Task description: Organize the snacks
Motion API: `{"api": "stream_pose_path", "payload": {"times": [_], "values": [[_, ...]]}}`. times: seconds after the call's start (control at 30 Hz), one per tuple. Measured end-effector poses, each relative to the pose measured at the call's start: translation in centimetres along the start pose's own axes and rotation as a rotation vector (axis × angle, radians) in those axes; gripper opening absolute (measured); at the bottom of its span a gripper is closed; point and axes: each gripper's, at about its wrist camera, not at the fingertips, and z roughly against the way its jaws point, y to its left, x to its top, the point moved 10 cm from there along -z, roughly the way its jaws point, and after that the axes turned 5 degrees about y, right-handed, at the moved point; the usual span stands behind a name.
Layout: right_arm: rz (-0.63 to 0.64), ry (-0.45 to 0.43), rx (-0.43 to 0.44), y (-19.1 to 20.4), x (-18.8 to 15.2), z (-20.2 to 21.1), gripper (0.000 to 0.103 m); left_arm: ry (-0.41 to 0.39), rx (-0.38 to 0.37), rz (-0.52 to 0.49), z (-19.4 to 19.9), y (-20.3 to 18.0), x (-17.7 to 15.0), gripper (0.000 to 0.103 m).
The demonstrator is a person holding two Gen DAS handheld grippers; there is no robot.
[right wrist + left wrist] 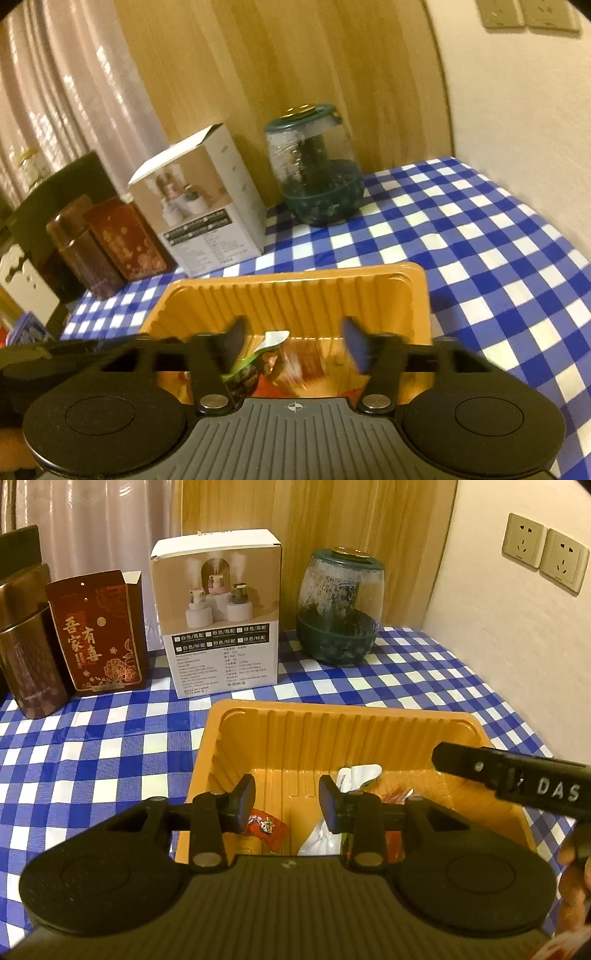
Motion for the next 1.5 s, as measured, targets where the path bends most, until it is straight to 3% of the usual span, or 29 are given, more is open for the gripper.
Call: {"api": "stream_pose_path", "payload": {"times": [0.83,1.0,1.13,1.2,1.37,1.5], "values": [[0.003,0.016,-0.060,-1.2,-0.1,0.5,0.063,0.005,0.005,-0.010,0.1,0.0,-0.1,0.048],[-0.006,0.013,-0.083,-1.6,-0.1,1.4,0.064,0.000,0.011,-0.018,0.8,-0.2,-0.4,0.060],[-0.003,-0.006,-0.096,-1.7,-0.1,2.5,0.077,-0.005,0.013,-0.021,1.7,-0.6,-0.9,0.068],[0.006,-0.010,-0.100,-1.6,-0.1,3.0,0.077,-0.006,0.016,-0.023,2.2,-0.6,-1.3,0.071],[0.001,-0.005,-0.101,-1.5,-1.1,4.5,0.078,-0.025,0.045,-0.023,3.6,-0.5,-2.1,0.092],[0.024,-0.003,-0.115,-1.5,-2.2,6.0,0.078,-0.048,0.052,-0.014,5.2,-0.7,-2.6,0.099]]}}
